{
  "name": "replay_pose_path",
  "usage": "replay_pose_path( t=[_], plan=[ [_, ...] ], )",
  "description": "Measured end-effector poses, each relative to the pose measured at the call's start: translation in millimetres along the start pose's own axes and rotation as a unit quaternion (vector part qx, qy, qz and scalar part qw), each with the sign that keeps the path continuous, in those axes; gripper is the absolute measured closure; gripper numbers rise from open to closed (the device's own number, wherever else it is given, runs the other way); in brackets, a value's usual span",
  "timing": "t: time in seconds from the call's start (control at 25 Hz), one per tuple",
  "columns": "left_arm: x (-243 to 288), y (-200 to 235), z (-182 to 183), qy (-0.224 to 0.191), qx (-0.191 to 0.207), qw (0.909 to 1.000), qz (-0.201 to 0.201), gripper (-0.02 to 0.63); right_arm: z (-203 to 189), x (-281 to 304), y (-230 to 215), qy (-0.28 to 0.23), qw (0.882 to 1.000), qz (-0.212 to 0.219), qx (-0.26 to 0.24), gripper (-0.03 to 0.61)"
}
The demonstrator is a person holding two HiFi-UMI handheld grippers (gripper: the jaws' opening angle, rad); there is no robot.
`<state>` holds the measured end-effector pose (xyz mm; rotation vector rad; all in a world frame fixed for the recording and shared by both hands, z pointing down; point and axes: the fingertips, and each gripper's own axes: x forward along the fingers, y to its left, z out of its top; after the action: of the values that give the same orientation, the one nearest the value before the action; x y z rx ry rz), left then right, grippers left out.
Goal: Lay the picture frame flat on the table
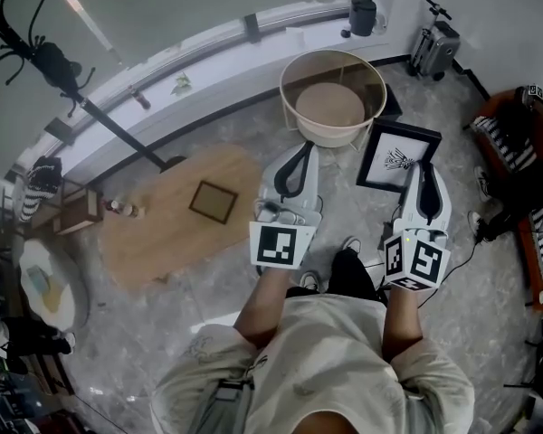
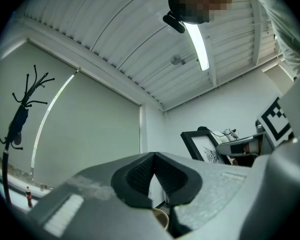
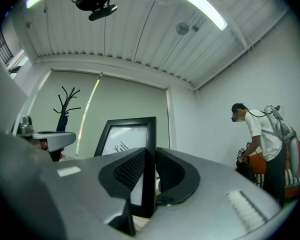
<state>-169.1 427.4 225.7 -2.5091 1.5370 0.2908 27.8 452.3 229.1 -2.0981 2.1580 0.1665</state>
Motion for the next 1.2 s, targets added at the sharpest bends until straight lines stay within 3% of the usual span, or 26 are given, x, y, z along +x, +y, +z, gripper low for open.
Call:
replay_pose_path(
  t=[0.64, 1.2],
  plan=[
    [81, 3, -25, 0.012, 0.009, 0.9998, -0.013, 0.611, -23, 72, -32, 0.010, 1.000, -0.003, 0.010, 0.509],
    [194, -20, -52, 0.015, 0.022, 0.9994, -0.023, 0.611, -50, 164, -103, 0.015, 0.999, -0.009, 0.029, 0.509]
  ],
)
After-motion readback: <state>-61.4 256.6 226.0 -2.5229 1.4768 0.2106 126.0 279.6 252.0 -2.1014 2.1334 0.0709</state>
